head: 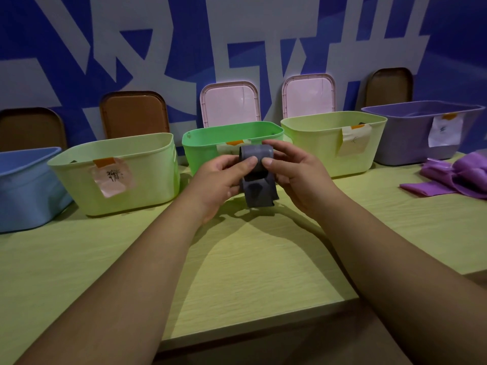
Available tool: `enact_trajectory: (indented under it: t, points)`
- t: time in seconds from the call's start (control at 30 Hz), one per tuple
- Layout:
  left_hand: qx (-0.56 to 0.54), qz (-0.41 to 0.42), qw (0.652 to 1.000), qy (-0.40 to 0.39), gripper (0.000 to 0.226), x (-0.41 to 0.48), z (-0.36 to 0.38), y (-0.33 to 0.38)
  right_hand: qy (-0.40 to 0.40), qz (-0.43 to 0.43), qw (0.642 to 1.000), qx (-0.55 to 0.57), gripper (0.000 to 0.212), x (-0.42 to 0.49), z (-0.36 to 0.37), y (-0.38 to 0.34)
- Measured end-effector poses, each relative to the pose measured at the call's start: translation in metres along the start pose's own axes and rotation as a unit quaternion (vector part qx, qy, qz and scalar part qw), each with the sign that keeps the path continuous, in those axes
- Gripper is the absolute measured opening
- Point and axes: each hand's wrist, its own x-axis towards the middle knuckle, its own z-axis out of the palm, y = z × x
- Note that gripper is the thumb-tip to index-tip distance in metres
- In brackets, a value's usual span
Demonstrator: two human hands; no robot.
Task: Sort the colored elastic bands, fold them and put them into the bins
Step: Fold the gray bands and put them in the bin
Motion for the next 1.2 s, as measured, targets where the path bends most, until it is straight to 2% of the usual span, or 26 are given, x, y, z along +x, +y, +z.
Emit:
enact_trajectory:
  t: [0.17, 0.3, 0.4, 0.5, 0.7, 0.77, 0.9, 1.03, 1.2]
  points:
    - [-0.016, 0.013, 1.0, 0.015, 0.04, 0.003, -0.005, -0.003, -0.011, 0.005, 1.0, -0.004, 0.053, 0.001, 0.002, 0.0]
    - [0.005, 0.031, 0.999, 0.025, 0.046, 0.005, -0.008, -0.006, -0.012, 0.022, 1.0, 0.016, 0.044, 0.0, 0.009, 0.0]
    - [0.014, 0.047, 0.999, 0.023, 0.05, 0.006, -0.008, -0.008, 0.004, 0.019, 1.0, -0.011, 0.039, 0.0, 0.012, 0.002]
    - [-0.015, 0.042, 0.999, 0.018, 0.052, 0.005, -0.007, -0.006, -0.009, 0.014, 1.0, 0.008, 0.036, -0.001, 0.009, 0.001]
    - [-0.023, -0.01, 0.999, -0.023, 0.039, -0.002, -0.001, 0.0, -0.014, 0.006, 0.999, 0.039, 0.043, 0.001, 0.005, 0.0]
    - [-0.026, -0.02, 0.999, -0.021, 0.044, -0.002, 0.0, 0.0, -0.012, 0.007, 0.999, 0.035, 0.047, 0.002, 0.003, 0.001]
    - [-0.044, -0.013, 0.999, -0.013, 0.03, 0.0, -0.001, -0.001, -0.015, 0.004, 1.0, 0.015, 0.054, 0.003, 0.001, 0.002]
    - [-0.051, 0.0, 0.999, -0.007, 0.039, 0.0, -0.006, -0.001, -0.016, 0.01, 1.0, -0.008, 0.059, 0.003, 0.0, 0.003]
    - [-0.024, 0.021, 0.999, 0.028, 0.049, 0.005, -0.009, -0.005, -0.01, 0.013, 0.999, -0.04, 0.053, 0.003, 0.002, 0.004]
